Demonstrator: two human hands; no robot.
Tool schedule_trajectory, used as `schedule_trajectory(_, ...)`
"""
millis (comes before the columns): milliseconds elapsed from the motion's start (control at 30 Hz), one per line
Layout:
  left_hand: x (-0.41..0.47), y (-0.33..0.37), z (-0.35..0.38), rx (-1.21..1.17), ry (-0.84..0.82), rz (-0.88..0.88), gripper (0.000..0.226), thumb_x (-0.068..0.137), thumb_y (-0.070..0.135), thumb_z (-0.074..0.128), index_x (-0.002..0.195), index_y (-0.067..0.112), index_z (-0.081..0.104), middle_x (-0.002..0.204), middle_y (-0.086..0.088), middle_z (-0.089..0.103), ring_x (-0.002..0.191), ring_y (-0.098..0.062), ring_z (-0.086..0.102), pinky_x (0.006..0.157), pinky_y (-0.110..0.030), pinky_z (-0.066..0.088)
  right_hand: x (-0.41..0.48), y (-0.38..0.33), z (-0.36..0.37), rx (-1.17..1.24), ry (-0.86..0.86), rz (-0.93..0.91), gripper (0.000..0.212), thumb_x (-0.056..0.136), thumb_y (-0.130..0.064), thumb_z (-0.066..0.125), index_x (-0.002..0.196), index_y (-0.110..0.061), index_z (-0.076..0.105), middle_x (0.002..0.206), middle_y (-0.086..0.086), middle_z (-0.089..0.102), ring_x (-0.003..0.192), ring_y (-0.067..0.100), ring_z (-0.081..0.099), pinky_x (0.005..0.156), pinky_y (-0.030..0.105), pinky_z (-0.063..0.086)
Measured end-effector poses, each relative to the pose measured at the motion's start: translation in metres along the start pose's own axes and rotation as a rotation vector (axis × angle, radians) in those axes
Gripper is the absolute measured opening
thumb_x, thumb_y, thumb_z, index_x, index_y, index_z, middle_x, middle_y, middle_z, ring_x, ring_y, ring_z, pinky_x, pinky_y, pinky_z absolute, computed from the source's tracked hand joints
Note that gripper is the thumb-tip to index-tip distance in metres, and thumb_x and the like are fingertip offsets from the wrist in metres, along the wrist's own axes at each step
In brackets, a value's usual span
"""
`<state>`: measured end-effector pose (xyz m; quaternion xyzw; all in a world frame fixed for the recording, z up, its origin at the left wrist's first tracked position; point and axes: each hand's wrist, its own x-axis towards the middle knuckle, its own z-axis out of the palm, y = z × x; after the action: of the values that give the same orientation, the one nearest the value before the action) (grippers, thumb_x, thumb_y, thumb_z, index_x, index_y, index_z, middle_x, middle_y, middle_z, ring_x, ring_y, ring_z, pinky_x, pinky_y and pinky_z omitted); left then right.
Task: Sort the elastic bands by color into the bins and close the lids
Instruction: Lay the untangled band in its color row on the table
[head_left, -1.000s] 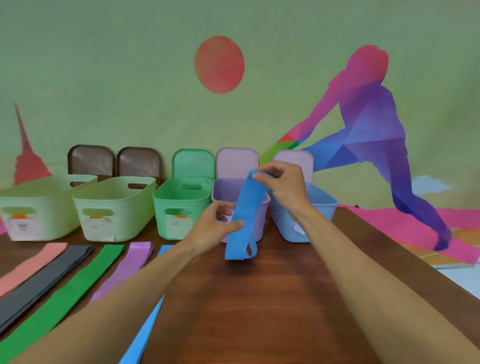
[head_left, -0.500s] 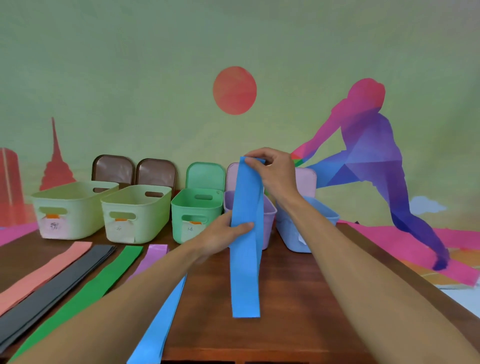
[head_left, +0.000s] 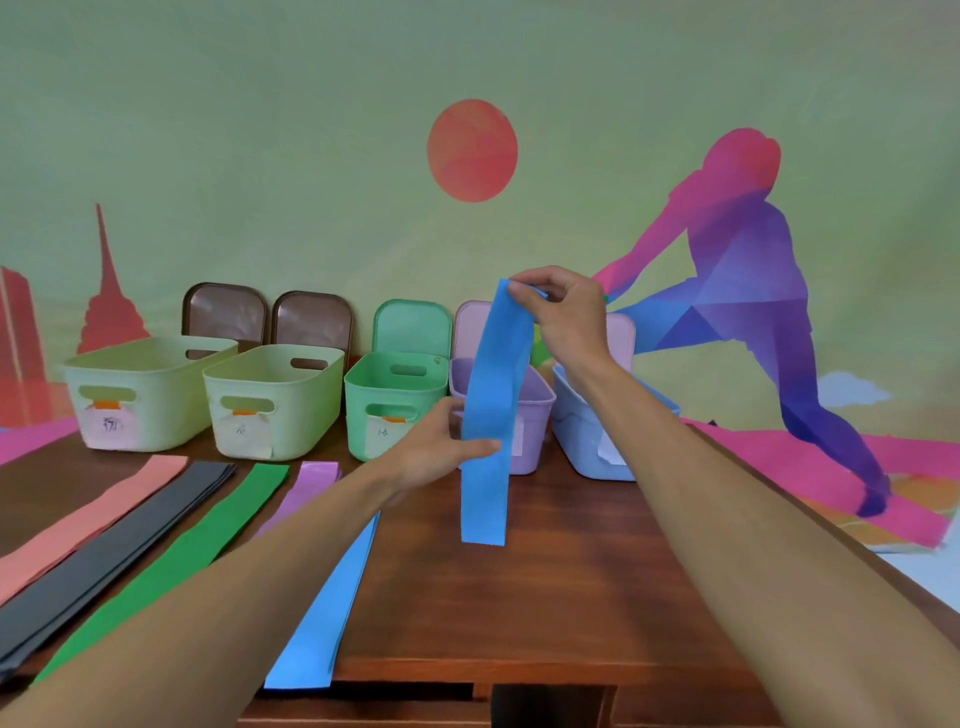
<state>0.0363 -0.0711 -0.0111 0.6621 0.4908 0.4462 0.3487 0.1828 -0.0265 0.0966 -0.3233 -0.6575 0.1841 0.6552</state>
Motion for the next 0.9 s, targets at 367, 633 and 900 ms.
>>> schedule_trajectory(367,0.019,0.001,0.006,-0.112,0.065,0.077,0.017,0.087,0.013,0.066,0.102,0.009,0.06,0.088,-0.006,0.066,0.071,-0.01,0.064,0.063,-0.018,0.053,0.007,0.002,0.019,-0.034,-0.106,-0.039,0.008,0.084,-0.007,0.068,0.081,-0.014,0.069,0.073,-0.005,0.068,0.066,-0.001,0.061,0.066,0.017,0.047)
schedule_trajectory(633,0.007,-0.004,-0.012,-0.123,-0.057,0.029,0.014,0.092,0.023,0.06,0.099,0.012,0.065,0.085,-0.01,0.074,0.072,-0.019,0.071,0.069,-0.029,0.056,0.01,0.013,0.018,-0.103,-0.055,-0.055,0.006,0.084,-0.01,0.068,0.088,-0.01,0.073,0.083,-0.003,0.07,0.079,0.005,0.064,0.078,0.024,0.051)
schedule_trajectory(900,-0.007,-0.014,-0.028,0.115,-0.199,-0.148,0.02,0.099,0.025,0.047,0.106,0.013,0.062,0.1,0.0,0.066,0.088,-0.014,0.064,0.072,-0.028,0.051,0.016,0.018,0.017,-0.186,0.034,-0.071,0.004,0.083,-0.013,0.069,0.081,-0.01,0.071,0.077,-0.006,0.065,0.075,0.006,0.059,0.072,0.019,0.046)
